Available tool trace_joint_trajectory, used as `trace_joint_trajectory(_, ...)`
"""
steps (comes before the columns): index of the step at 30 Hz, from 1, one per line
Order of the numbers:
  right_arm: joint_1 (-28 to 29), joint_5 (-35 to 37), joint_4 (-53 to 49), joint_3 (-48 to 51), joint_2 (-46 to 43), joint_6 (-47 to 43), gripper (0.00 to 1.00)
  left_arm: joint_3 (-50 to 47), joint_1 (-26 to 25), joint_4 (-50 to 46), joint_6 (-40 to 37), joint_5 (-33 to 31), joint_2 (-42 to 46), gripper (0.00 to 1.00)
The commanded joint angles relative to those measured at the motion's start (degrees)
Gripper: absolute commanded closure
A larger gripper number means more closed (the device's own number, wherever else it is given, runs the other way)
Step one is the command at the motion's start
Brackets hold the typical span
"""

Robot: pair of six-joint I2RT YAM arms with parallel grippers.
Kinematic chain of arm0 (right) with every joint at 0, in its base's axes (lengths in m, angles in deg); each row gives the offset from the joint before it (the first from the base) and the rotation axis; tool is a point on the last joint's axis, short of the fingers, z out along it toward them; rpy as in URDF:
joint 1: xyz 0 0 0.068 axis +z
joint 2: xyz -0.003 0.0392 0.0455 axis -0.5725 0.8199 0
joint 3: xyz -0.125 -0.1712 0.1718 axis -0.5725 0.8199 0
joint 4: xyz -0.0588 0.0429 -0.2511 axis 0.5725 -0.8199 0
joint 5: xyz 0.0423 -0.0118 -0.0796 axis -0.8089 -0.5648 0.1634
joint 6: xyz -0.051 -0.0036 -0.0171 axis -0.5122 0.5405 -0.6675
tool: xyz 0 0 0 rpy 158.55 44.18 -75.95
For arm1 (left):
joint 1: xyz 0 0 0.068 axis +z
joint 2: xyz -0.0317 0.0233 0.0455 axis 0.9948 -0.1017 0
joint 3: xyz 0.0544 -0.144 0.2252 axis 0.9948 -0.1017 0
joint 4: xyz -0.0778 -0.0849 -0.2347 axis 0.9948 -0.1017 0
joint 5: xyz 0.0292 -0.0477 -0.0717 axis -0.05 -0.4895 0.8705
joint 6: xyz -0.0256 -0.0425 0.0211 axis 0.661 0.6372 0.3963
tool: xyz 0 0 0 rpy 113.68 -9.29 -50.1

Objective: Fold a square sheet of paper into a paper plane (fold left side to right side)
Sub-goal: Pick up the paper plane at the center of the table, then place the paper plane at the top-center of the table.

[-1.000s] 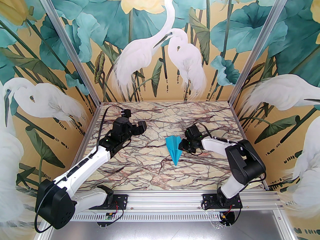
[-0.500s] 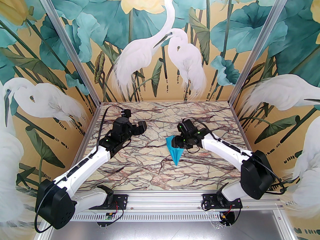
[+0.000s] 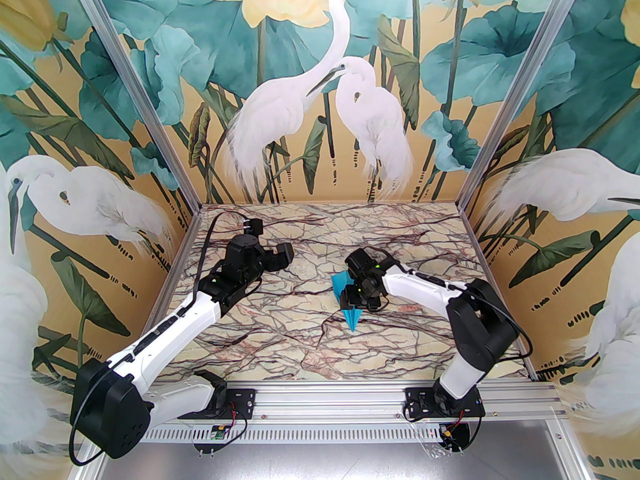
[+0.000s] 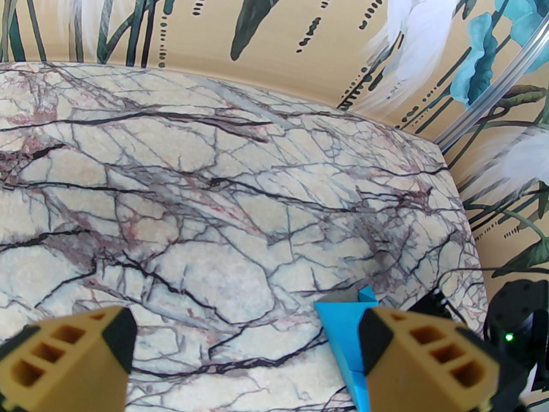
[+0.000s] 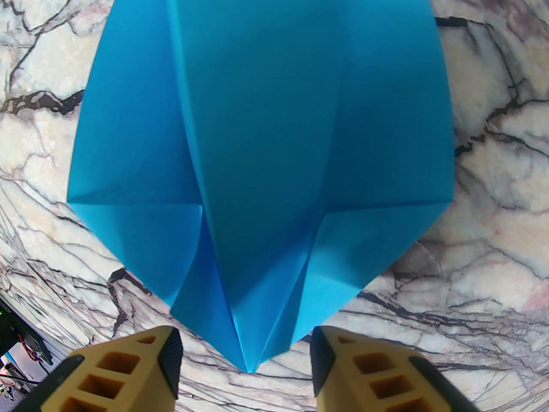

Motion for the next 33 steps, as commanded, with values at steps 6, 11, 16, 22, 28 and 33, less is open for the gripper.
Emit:
trace_joint_trajectory(6, 0.25, 1.48, -2.61, -5.68, 6.22, -2.51, 0.57, 0.78, 0.31, -0.57, -0.74, -0.86, -0.78, 0.08)
trace_joint_trajectory(11, 0.25, 3.14, -4.12, -7.92, 8.40, -2.47, 0.71, 1.54, 0.25, -0.61, -0.91, -0.96, -1.69, 0.08)
trace_joint_trajectory(16, 0.12, 5.45, -6.90, -10.62, 8.12, -3.00, 0.91, 2.29, 0.26, -0.48, -1.00, -1.18, -2.38, 0.07)
trace_joint_trajectory(22, -3.30, 5.58, -12.48, -18.65, 9.14, -4.41, 0.94, 2.77, 0.31, -0.88, -1.95, -1.41, -2.37, 0.07)
trace_joint_trajectory(28, -7.98, 5.17, -15.16, -31.75, 18.37, -5.53, 0.94, 3.07, 0.28, -1.32, -2.31, -0.96, -2.37, 0.07)
trace_joint_trajectory(33, -10.23, 7.28, -18.24, -43.54, 28.18, -7.46, 0.93, 3.01, 0.24, -1.86, -2.30, -0.22, -2.10, 0.07)
